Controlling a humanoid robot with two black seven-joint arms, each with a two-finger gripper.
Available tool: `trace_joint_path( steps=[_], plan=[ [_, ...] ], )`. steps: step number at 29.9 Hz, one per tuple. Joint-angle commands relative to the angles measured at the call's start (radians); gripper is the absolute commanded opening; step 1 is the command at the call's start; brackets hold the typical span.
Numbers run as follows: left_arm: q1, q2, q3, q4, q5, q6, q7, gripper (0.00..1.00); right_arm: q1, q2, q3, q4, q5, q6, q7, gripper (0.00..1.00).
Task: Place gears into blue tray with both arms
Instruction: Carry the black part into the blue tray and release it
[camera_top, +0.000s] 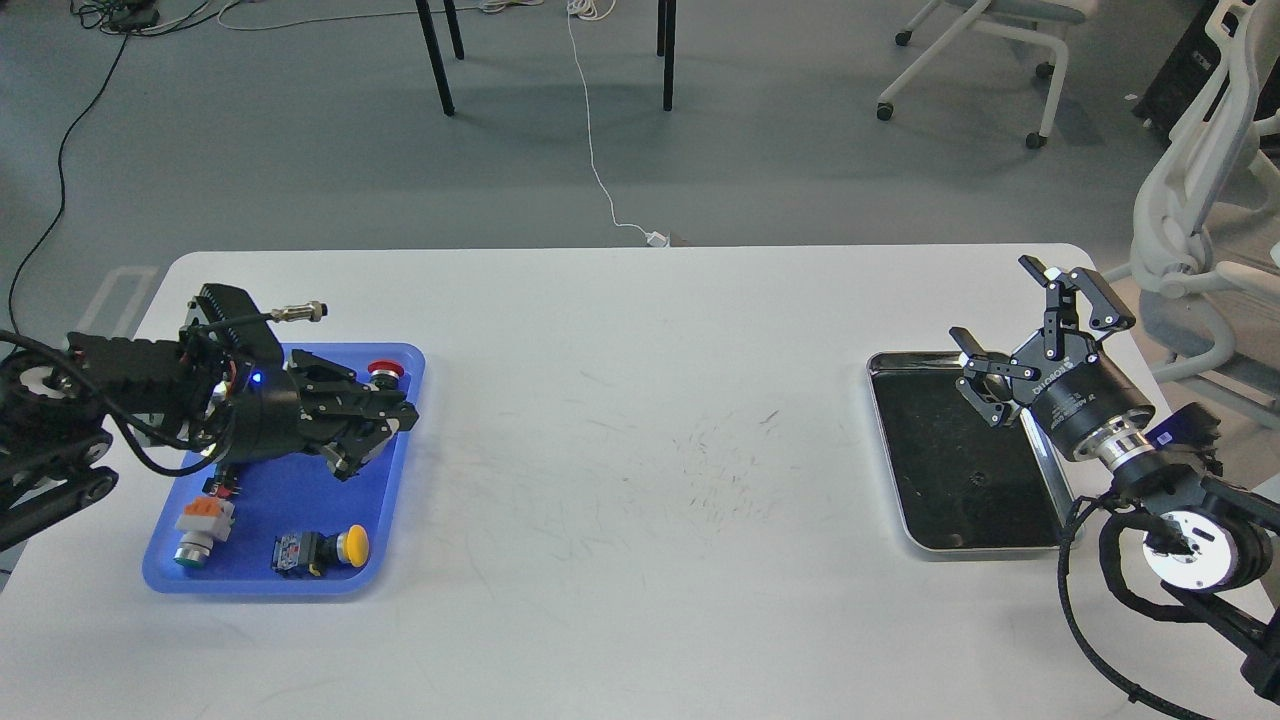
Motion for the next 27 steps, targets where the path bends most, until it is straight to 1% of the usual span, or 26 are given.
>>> trace_joint_path(
  steps=[1,5,12,15,16,17,18,19,20,24,27],
  plan=[
    [0.019,-0.003,-0.001,0.072,0.008,0.001,0.000,0.12,0.000,0.001,0.000,0.003,0.000,0.001,0.000,0.97],
    [0.023,-0.014,0.005,0.134,0.015,0.003,0.000,0.12,-0.002,0.001,0.000,0.003,0.000,0.001,0.000,0.97],
    [0.065,-0.028,-0.002,0.158,0.049,0.003,0.000,0.14,-0.003,0.001,0.002,0.003,0.000,0.001,0.000,0.97],
    [0.068,-0.044,-0.002,0.183,0.051,0.003,0.000,0.20,-0.003,0.001,0.002,0.003,0.000,0.001,0.000,0.97],
    [0.068,-0.049,-0.002,0.192,0.049,0.003,0.000,0.26,-0.003,0.001,0.002,0.003,0.000,0.001,0.000,0.97],
    [0.068,-0.049,-0.002,0.194,0.049,0.003,0.000,0.35,-0.003,0.001,0.002,0.003,0.000,0.001,0.000,0.97],
    [0.068,-0.049,-0.004,0.194,0.049,0.004,0.000,0.53,-0.003,0.001,0.002,0.003,0.000,0.001,0.000,0.97],
    [0.068,-0.049,-0.004,0.194,0.046,0.004,0.000,0.76,-0.003,0.001,0.002,0.001,0.000,0.001,0.000,0.97],
    [0.068,-0.049,-0.004,0.194,0.045,0.004,0.000,0.84,-0.003,0.001,0.002,0.001,0.000,0.001,0.000,0.97],
    [0.068,-0.043,-0.031,0.194,0.042,0.004,0.000,0.89,-0.002,0.001,0.003,0.003,0.000,0.001,0.000,0.97],
    [0.068,-0.032,-0.120,0.166,0.029,0.007,0.000,0.90,0.000,-0.002,0.005,0.003,0.000,0.001,0.000,0.97]
  ],
)
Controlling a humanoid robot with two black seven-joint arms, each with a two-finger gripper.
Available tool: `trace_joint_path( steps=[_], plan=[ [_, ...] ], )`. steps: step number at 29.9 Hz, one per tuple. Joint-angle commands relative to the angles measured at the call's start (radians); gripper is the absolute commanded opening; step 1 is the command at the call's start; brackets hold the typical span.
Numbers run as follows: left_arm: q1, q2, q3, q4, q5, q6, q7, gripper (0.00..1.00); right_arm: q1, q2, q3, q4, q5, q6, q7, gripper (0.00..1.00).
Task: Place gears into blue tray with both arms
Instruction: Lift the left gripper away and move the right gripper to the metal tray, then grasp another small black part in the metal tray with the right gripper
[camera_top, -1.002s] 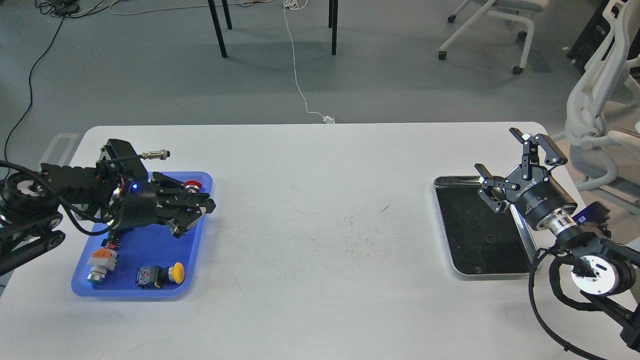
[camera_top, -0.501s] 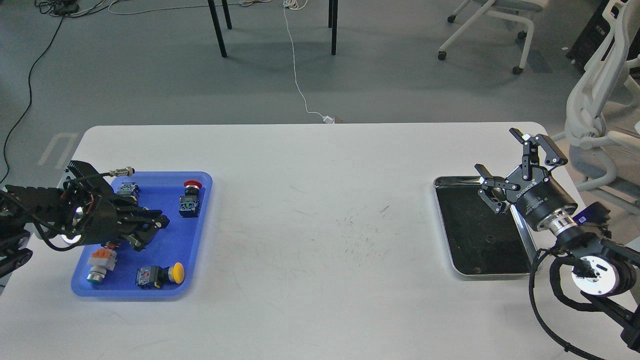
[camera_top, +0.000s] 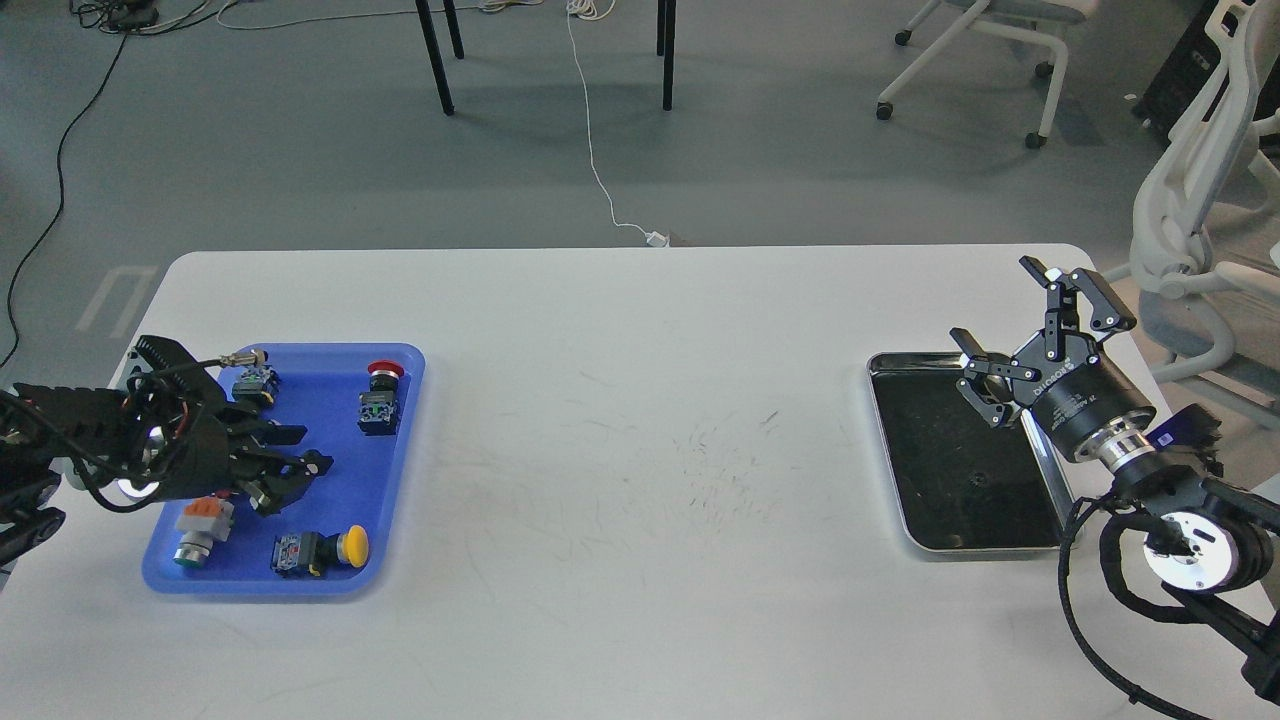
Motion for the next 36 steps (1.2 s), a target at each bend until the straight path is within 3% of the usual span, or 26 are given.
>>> trace_joint_path(
  steps=[1,4,10,14,19,22,29,36],
  plan=[
    [-0.002,0.006,-0.122,-0.048,-0.029,0.012,0.000,0.91,0.003,-0.005,0.002,0.001,0.000,0.001,0.000,0.97],
    [0.000,-0.016,-0.254,-0.132,-0.209,0.029,0.000,0.94,0.004,-0.011,-0.001,0.001,0.000,0.003,0.000,0.97],
    [0.009,-0.131,-0.286,-0.235,-0.902,0.037,0.000,0.98,0.015,-0.015,-0.003,0.003,-0.035,0.005,0.000,0.97],
    [0.089,-0.232,-0.355,-0.252,-1.254,0.035,0.000,0.98,0.017,-0.043,-0.003,0.009,-0.142,0.008,0.000,0.97],
    [0.300,-0.407,-0.637,-0.243,-1.337,0.021,0.000,0.98,0.041,-0.149,-0.026,0.070,-0.393,0.009,0.000,0.97],
    [0.379,-0.481,-0.723,-0.241,-1.339,0.012,0.000,0.98,0.101,-0.244,-0.076,0.102,-0.639,0.011,0.000,0.98],
    [0.423,-0.521,-0.742,-0.241,-1.337,-0.048,0.015,0.98,0.435,-0.390,-0.401,0.118,-1.204,0.021,0.000,0.99],
    [0.423,-0.519,-0.746,-0.243,-1.337,-0.051,0.018,0.98,0.839,-0.338,-0.872,0.110,-1.497,0.130,0.000,0.99]
  ],
)
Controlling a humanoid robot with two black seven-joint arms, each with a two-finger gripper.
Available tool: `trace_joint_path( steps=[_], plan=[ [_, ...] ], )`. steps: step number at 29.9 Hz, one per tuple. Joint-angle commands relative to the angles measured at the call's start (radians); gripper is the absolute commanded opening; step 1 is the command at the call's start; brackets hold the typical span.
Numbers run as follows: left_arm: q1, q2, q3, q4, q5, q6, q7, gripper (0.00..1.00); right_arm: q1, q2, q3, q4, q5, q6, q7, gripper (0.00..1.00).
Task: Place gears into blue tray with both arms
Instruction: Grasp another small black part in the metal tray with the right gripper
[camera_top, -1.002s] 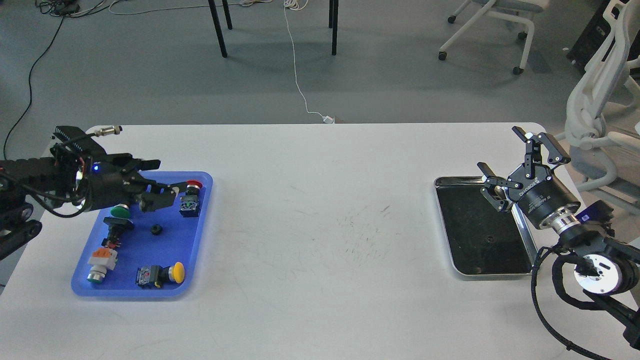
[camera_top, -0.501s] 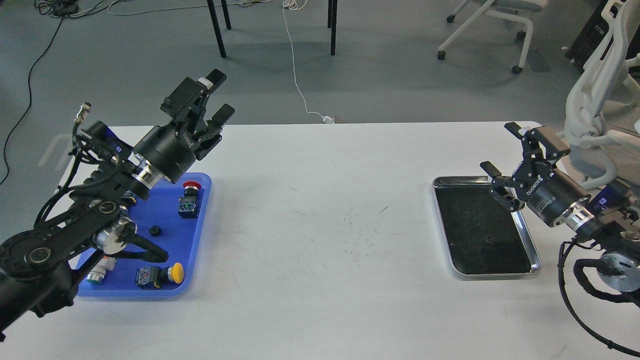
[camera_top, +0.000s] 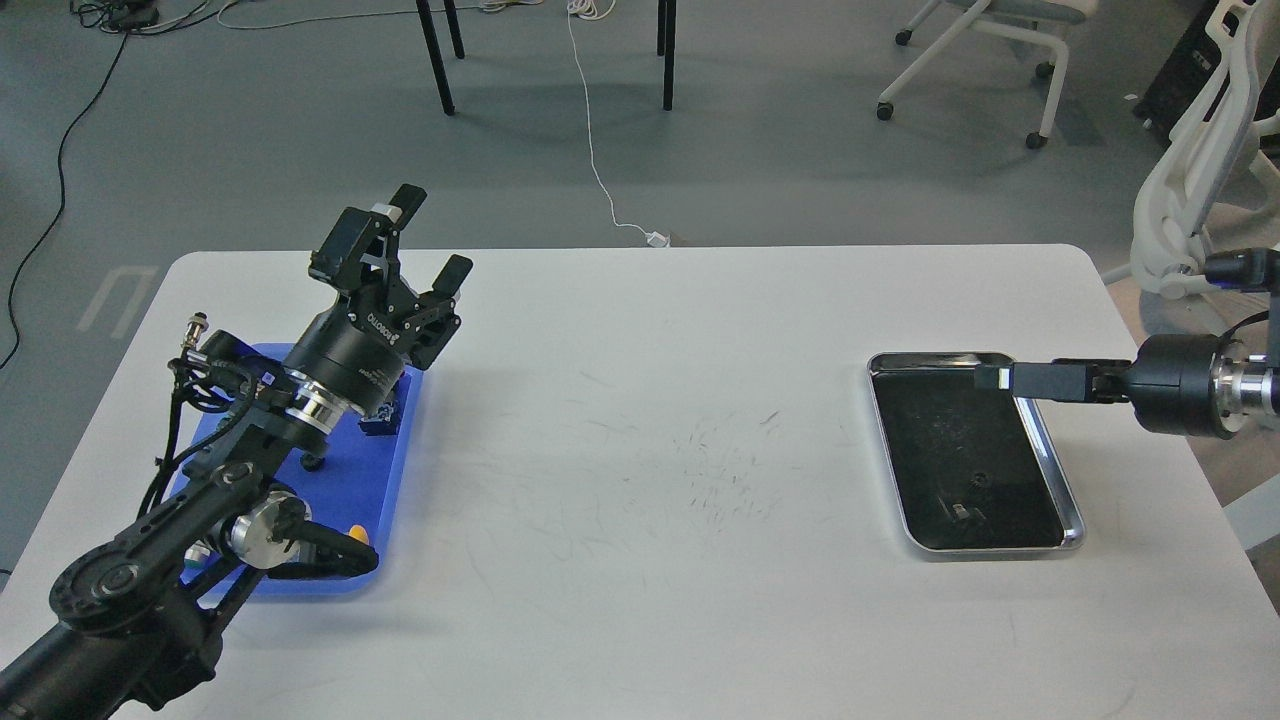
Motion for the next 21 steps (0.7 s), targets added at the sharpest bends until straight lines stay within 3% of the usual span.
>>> trace_joint_path(
  steps=[1,4,12,21],
  plan=[
    [-0.001,0.000,-0.004,-0.001,0.000,-0.002,0.001,0.98,0.175,0.061,-0.233,-0.010,-0.121,0.031,0.000,0.99],
    [0.000,-0.002,-0.006,-0.001,0.000,-0.002,0.001,0.98,0.237,0.127,-0.343,-0.048,-0.170,0.031,0.000,0.99],
    [0.002,-0.011,-0.017,-0.001,0.000,-0.005,0.001,0.98,0.225,0.316,-0.426,-0.206,-0.209,0.019,0.000,0.92],
    [0.000,-0.013,-0.014,-0.001,0.002,-0.015,0.003,0.98,0.185,0.376,-0.456,-0.235,-0.209,-0.004,0.000,0.78]
  ],
)
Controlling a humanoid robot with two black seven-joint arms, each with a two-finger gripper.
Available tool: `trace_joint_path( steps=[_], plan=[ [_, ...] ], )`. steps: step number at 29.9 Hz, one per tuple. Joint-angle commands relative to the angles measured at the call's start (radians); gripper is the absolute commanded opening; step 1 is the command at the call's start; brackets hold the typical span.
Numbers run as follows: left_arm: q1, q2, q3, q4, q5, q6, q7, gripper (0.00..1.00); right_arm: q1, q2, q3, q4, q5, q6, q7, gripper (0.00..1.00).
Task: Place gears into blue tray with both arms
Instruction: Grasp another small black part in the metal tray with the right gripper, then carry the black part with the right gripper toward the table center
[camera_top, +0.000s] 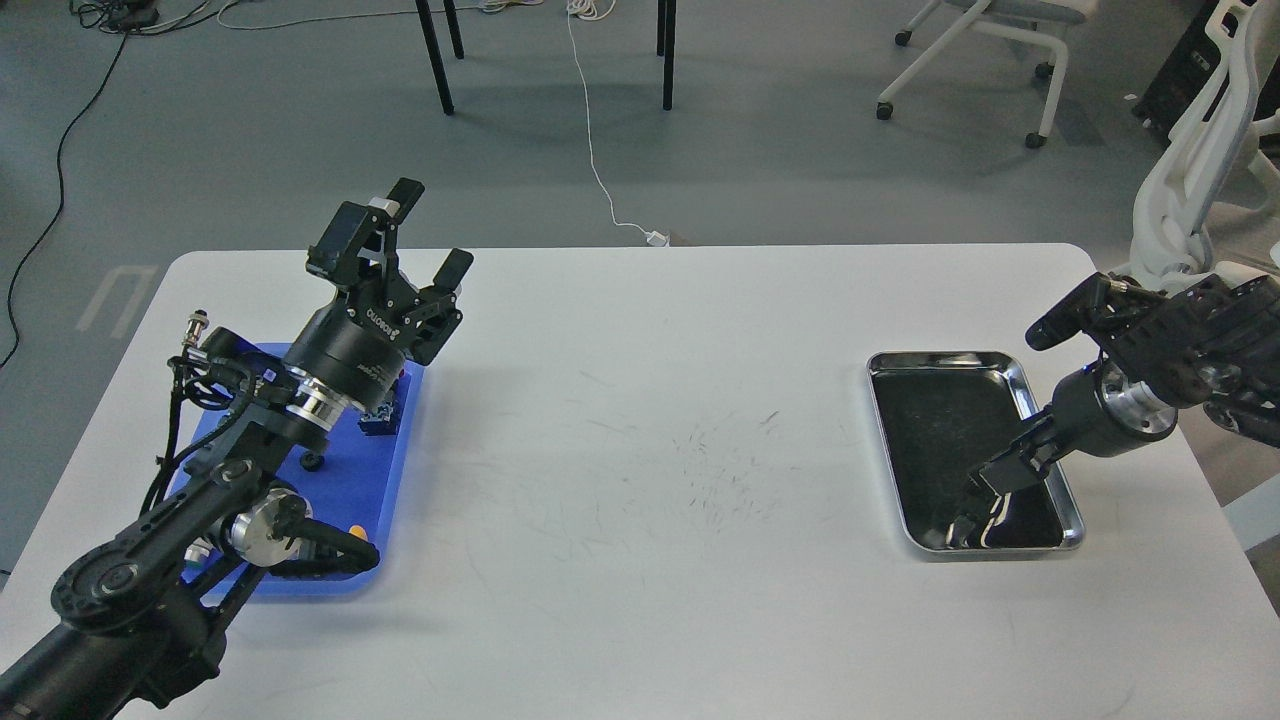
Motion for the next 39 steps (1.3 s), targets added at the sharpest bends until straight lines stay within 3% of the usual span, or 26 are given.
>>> trace_joint_path(
  steps=[1,13,26,39],
  plan=[
    [-0.001,0.000,0.001,0.000,0.000,0.000,0.000,0.98,-0.022,0.023,-0.003,-0.025,0.000,-0.025,0.000,0.77],
    [0.001,0.003,-0.002,-0.003,0.000,0.000,0.000,0.98,-0.067,0.043,-0.007,-0.051,0.002,-0.060,0.000,0.61],
    [0.001,0.001,0.000,-0.004,0.000,-0.002,0.002,0.98,-0.070,0.055,-0.007,-0.054,0.002,-0.080,0.000,0.21],
    [0.001,0.003,0.000,-0.014,0.000,-0.002,0.004,0.98,0.030,0.015,0.010,0.004,0.021,-0.082,0.000,0.18]
  ],
)
